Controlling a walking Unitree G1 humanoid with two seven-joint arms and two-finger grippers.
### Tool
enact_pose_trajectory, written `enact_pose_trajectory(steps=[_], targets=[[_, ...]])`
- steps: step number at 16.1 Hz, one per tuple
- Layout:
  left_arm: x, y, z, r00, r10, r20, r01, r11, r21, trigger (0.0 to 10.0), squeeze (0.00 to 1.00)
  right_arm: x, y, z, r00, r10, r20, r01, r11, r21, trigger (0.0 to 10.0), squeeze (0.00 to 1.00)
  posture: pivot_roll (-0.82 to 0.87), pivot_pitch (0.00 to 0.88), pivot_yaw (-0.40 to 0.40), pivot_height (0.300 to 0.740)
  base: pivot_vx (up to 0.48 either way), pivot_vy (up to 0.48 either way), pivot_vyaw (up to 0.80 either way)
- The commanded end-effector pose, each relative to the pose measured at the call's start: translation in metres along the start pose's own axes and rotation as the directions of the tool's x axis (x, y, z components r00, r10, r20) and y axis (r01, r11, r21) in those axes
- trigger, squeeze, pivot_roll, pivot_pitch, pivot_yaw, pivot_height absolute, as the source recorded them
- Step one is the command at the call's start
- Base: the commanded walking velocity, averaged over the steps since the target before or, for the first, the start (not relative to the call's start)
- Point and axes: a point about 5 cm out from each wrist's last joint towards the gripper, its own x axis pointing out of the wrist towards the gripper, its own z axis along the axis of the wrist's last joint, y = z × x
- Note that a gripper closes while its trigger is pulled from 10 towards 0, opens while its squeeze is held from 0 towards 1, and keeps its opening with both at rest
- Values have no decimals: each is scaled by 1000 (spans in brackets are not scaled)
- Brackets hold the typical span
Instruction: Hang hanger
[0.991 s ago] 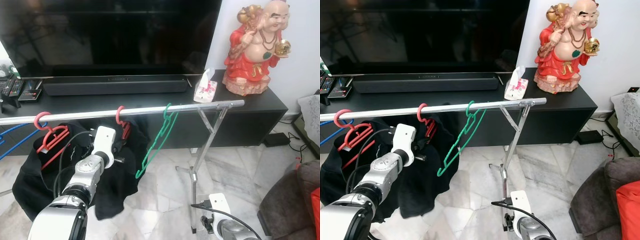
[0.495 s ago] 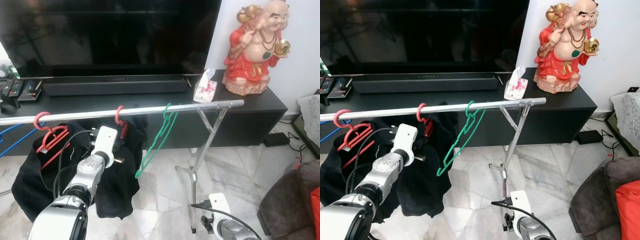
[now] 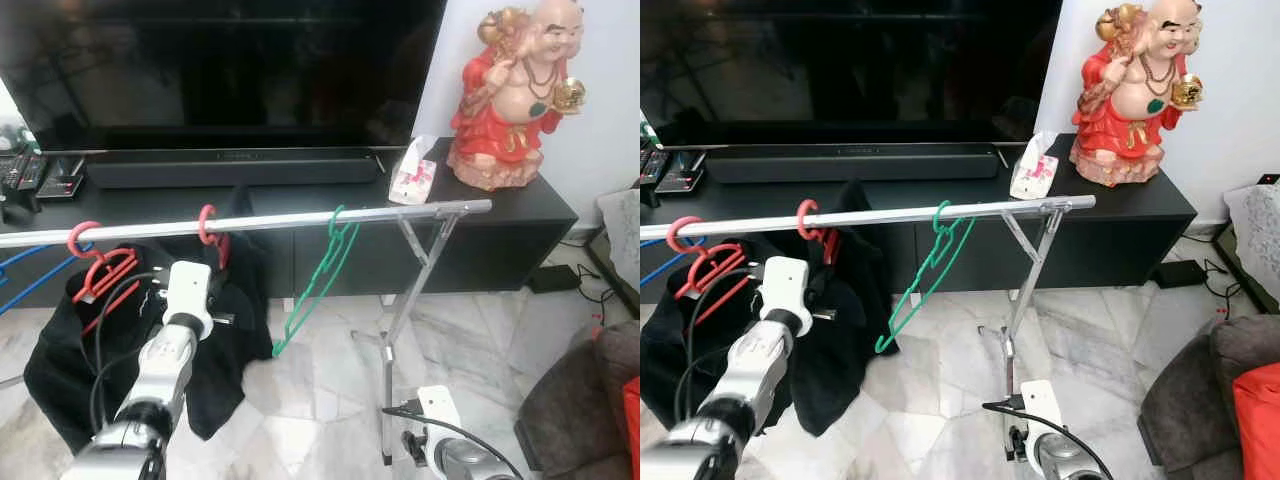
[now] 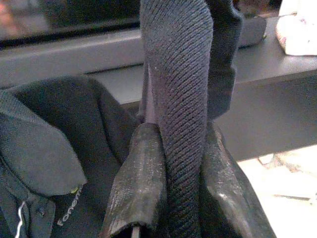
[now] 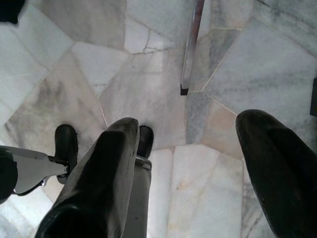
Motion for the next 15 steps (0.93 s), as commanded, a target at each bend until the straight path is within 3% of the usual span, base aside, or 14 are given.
enact_pose_trajectory(steps=[1,4,9,10,11,12,13,15], targets=[[-1,-1,9,997,-16,73,15,1000,20,0,0,0,-1,1,1000,-1,3,1,1000,-2,10000,0,-50,0,-45,740,0,0,0],[-19,0,-2,997,-52,65,48,997,59,0,0,0,-1,3,1000,-2,8,2,1000,-5,10000,0,-49,0,-43,740,0,0,0],[-60,-1,-42,991,-77,-106,85,993,76,235,0,0,-4,4,1000,-7,11,8,1000,-12,10000,0,-40,0,-47,740,0,0,0],[-66,-5,-59,971,-84,-225,108,990,95,3020,0,0,-4,3,1000,-8,9,8,1000,-14,10000,0,-36,0,-50,740,0,0,0],[-67,-6,-67,955,-78,-288,113,988,105,8706,0,-1,-4,3,1000,-7,8,7,1000,-15,10000,0,-36,0,-50,740,0,0,0],[-67,-7,-75,934,-56,-351,94,991,91,10000,0,-1,-4,3,1000,-7,7,8,1000,-15,10000,0,-36,0,-50,740,0,0,0],[-68,-9,-86,896,-28,-444,61,996,59,10000,0,0,-4,3,1000,-8,6,8,1000,-14,10000,0,-39,0,-53,740,0,0,0],[-73,-18,-108,770,25,-638,6,999,46,10000,0,0,-3,4,1000,-8,7,8,1000,-14,10000,0,-44,0,-53,740,0,0,0]])
